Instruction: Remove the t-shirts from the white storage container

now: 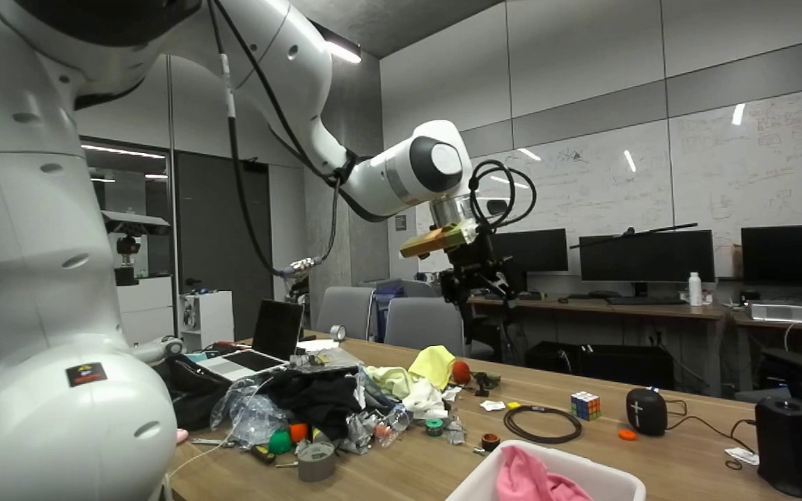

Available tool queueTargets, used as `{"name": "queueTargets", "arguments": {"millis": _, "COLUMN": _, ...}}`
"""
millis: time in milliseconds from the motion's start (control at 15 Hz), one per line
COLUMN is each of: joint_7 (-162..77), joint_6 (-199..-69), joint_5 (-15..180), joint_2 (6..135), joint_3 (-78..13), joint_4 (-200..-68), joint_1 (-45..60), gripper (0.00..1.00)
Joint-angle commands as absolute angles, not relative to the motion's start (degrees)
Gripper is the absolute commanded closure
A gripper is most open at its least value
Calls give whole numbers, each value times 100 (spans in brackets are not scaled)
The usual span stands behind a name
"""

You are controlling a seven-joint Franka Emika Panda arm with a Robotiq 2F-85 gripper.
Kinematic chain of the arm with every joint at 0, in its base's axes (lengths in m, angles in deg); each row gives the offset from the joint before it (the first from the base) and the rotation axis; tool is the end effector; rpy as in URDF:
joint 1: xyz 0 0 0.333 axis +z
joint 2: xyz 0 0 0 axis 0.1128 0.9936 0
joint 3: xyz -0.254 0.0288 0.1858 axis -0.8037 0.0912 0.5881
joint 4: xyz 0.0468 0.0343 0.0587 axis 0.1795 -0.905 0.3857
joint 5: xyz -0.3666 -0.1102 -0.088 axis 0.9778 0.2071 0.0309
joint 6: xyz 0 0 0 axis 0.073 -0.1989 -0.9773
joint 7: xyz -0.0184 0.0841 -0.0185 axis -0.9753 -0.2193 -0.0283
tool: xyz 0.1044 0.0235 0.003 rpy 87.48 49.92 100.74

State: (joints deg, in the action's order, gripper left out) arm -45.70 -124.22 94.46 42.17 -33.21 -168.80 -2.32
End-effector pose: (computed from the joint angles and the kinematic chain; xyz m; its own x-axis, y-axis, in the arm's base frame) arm 0.4868 -0.1287 0.4782 0.9600 -0.2168 0.1771 -0.2503 -0.9482 0.1956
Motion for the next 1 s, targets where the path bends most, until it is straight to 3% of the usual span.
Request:
{"name": "queueTargets", "arguments": {"millis": 0, "joint_7": -4273, "joint_6": -12766, "joint_5": 9215, "joint_2": 4908, "joint_3": -3483, "joint_4": -16558, "joint_1": -211, "gripper": 0}}
{"name": "queueTargets", "arguments": {"millis": 933, "joint_7": -3197, "joint_6": -13349, "joint_5": 8717, "joint_2": 7368, "joint_3": -3860, "joint_4": -15911, "joint_1": -659, "gripper": 0}}
